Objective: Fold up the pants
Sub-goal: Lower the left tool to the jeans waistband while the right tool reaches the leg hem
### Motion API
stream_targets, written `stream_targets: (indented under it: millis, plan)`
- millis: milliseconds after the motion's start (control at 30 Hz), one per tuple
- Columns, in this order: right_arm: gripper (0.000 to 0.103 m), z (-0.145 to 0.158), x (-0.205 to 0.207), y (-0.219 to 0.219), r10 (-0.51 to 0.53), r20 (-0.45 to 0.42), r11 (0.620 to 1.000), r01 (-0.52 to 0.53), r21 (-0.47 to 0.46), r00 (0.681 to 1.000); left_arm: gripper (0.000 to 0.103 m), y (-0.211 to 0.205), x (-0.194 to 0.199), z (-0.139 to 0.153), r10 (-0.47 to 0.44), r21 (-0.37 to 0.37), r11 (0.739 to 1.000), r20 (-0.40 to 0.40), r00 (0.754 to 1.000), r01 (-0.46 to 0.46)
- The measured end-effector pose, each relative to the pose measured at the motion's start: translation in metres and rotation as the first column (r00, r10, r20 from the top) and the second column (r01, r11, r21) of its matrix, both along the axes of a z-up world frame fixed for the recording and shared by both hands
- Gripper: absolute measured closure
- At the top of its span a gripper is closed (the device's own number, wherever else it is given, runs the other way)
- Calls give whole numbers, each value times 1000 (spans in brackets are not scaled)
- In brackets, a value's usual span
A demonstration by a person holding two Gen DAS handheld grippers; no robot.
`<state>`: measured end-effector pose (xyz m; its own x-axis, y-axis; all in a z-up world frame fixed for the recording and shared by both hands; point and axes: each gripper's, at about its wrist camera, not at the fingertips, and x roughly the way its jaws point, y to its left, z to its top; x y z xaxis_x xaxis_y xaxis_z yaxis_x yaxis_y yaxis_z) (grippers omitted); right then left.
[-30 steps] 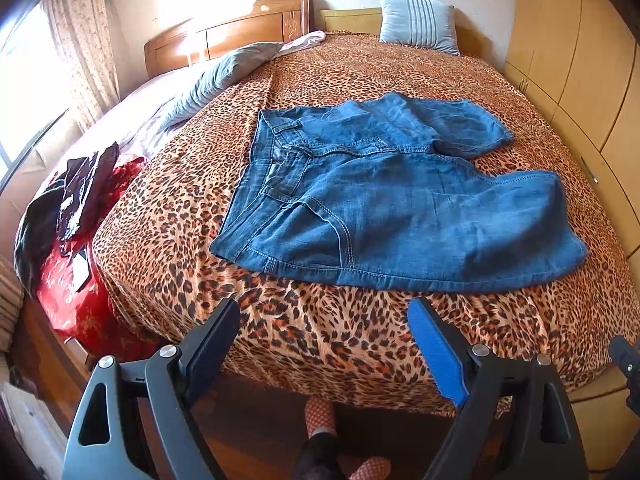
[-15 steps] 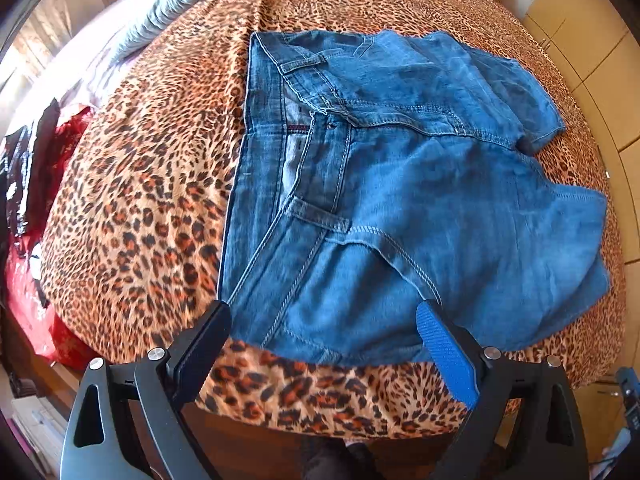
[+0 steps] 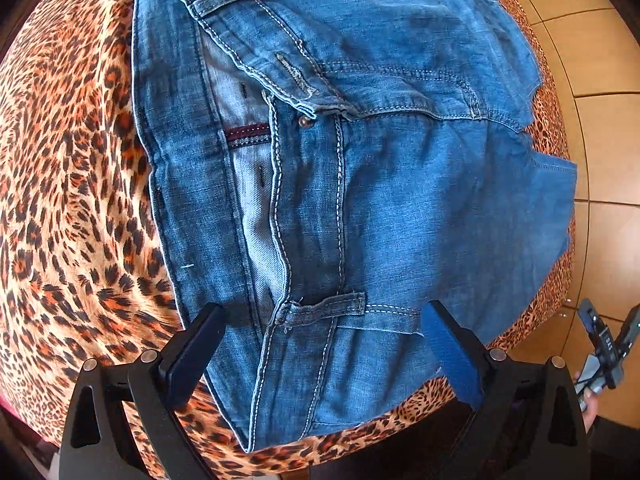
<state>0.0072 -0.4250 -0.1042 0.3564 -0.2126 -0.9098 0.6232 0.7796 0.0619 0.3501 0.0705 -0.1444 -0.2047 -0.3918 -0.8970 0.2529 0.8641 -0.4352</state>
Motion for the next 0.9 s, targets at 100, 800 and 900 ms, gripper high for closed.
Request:
stream_targets:
  millis: [100,800,900]
  plan:
    - [0,2,11,-24,-33,26,999,32,37,999,2,2,4,5,-17,21,1000,-6,1000,17]
    - [39,-70,93,-141,185,-16,933,-171,318,983,15,-34,-40,-10,211,44,977,-32,977,-210]
    - [61,-71,100,-129,270,-51,932,-247,265,962,35,-28,-42,-12,270,85,960,-24,963,-267]
